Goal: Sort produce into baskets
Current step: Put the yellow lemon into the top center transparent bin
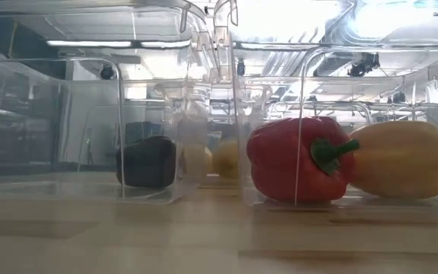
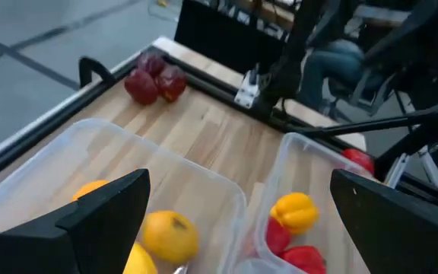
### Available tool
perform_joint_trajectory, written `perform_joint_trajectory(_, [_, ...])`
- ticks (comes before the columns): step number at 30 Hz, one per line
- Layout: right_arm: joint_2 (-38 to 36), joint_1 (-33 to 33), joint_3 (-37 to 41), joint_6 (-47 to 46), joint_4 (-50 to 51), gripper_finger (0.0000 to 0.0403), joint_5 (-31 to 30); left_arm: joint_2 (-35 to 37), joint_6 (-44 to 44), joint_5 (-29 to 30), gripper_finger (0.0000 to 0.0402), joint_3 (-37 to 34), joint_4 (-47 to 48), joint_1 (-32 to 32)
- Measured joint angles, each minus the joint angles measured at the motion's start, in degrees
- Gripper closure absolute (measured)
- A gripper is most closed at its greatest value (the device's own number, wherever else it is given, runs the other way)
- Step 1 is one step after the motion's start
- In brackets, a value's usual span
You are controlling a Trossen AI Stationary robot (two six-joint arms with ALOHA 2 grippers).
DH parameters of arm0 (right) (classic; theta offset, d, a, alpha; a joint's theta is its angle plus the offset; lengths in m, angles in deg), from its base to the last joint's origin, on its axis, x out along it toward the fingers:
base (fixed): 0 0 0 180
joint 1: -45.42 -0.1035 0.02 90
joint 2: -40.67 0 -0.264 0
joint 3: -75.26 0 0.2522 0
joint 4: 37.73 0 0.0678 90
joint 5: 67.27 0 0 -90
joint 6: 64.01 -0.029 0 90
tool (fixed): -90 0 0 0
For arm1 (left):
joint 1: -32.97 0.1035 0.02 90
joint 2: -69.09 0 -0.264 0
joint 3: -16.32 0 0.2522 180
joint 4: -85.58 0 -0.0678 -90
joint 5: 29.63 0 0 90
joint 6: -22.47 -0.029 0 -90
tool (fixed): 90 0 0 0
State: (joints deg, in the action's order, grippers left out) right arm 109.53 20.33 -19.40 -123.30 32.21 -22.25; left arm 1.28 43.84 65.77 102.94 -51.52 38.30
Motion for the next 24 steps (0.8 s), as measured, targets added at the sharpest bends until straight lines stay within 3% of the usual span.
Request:
perform_joint_trajectory(5, [0.90,-2.27,0.17,-2.03,1.64,0.0077,22.95,6.43,1.90,7.79,0.0007,0.00,5.45,-6.17])
perform_joint_trajectory(7, [2.28,-5.16,0.19,-5.86,2.11,0.0077,29.37,7.40,2.94,9.65,0.0007,0.00,7.04,-8.38])
perform_joint_trajectory(10, [4.68,-10.97,0.20,-14.58,3.75,0.0077,34.76,7.80,3.99,11.63,0.0007,0.00,7.66,-10.82])
perform_joint_trajectory(15, [11.22,-21.96,0.20,-35.54,11.64,0.0077,38.00,6.48,4.04,13.15,0.0007,-0.01,7.42,-12.73])
perform_joint_trajectory(19, [17.37,-27.59,0.20,-50.92,15.53,0.0077,46.22,5.39,4.07,13.19,0.0007,-0.02,7.01,-12.95])
perform_joint_trajectory(24, [24.67,-30.49,0.22,-59.02,11.74,0.0077,53.97,4.83,5.45,13.28,0.0007,-0.04,7.00,-12.94])
